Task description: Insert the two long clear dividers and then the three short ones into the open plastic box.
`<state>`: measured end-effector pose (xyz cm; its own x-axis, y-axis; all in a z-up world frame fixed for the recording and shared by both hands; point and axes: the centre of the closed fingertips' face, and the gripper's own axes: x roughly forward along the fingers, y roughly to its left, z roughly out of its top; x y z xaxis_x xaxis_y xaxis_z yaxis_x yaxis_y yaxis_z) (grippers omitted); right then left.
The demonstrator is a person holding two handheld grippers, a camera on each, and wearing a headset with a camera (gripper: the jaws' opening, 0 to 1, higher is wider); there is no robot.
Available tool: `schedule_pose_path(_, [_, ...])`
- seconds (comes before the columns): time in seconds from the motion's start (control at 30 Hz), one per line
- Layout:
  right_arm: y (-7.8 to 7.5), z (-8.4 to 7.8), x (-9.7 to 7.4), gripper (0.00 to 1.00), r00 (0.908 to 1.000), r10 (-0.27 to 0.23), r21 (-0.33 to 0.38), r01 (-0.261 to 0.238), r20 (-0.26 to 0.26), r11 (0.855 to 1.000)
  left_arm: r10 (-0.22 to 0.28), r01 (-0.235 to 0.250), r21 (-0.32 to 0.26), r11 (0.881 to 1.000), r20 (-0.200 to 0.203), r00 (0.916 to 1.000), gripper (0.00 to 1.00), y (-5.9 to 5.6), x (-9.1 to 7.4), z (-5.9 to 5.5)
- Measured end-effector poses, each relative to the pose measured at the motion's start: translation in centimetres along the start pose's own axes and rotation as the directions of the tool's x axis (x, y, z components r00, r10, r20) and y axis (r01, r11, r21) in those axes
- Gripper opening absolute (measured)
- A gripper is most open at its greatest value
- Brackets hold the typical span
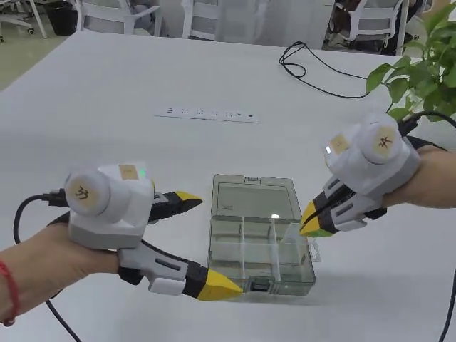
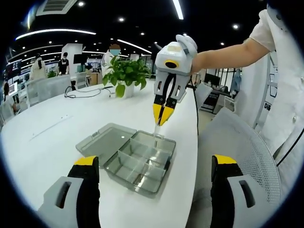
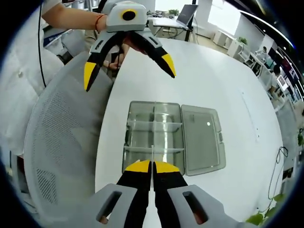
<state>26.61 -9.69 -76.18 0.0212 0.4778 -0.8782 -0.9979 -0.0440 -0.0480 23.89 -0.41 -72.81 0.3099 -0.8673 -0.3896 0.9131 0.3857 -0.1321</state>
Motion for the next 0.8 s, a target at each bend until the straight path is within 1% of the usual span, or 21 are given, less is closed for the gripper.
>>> schedule_pose_path(0.1, [-0.37, -0.37, 0.34, 0.03, 0.9999, -0.004, 0.002, 0.004, -0.012, 1.000, 0.000, 0.000, -0.002, 1.000, 0.001, 1.0000, 1.00, -0.13, -0.08, -0.06])
schedule_pose_path(0.2, [-0.06, -0.29, 0.35, 0.03, 0.9999, 0.000, 0.006, 0.000, -0.017, 1.000, 0.003, -0.003, -0.004, 1.000, 0.000, 1.0000, 1.00, -0.14, -0.14, -0.17])
schedule_pose_path(0.4, [0.21, -0.11, 0.49, 0.03, 0.9998, 0.000, 0.012, 0.000, -0.021, 1.000, 0.010, -0.009, -0.014, 1.000, 0.016, 0.9998, 1.00, -0.11, -0.28, 0.03])
schedule_pose_path(0.8, [-0.30, -0.56, 1.08, 0.03, 0.9993, 0.008, 0.022, -0.007, -0.036, 1.000, 0.010, -0.009, -0.020, 1.000, 0.021, 0.9997, 1.00, -0.35, -0.20, -0.04])
